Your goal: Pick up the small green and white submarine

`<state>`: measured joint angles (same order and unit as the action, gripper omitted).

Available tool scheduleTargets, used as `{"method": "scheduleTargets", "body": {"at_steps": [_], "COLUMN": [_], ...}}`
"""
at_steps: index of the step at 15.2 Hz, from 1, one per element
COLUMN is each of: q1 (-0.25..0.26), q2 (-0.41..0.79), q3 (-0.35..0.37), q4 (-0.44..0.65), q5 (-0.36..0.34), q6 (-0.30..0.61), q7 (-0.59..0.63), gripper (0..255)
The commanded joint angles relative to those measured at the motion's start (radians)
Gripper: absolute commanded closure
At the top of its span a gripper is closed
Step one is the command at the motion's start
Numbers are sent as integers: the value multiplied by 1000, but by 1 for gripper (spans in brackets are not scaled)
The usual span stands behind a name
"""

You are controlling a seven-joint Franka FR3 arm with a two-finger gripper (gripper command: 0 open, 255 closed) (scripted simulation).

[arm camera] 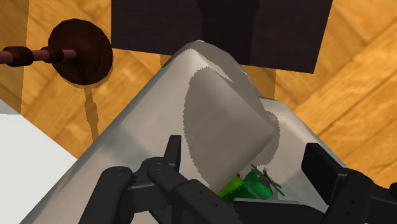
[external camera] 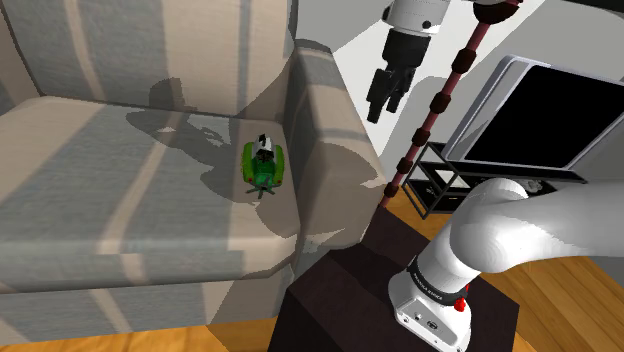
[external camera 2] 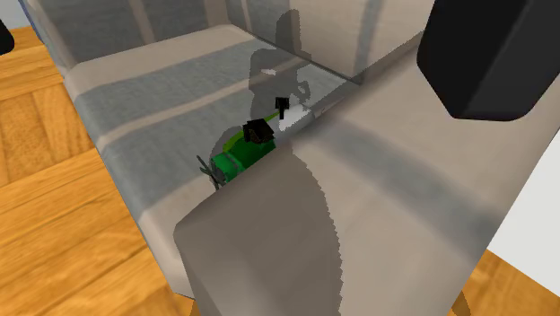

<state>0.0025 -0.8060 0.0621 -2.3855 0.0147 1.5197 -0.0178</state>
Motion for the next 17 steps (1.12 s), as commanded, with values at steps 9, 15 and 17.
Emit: {"method": "scheduleTargets", "body": {"at_steps": [9, 15, 17], "q1": [-11, -23, -26], "q2": [284, 516, 596], "q3": [54, 89, 99], "q4": [60, 163, 209], "q5": [-14, -49, -67], "q6": [220, 342, 373], "q7": [55, 106, 125], "gripper": [0, 0, 0]}}
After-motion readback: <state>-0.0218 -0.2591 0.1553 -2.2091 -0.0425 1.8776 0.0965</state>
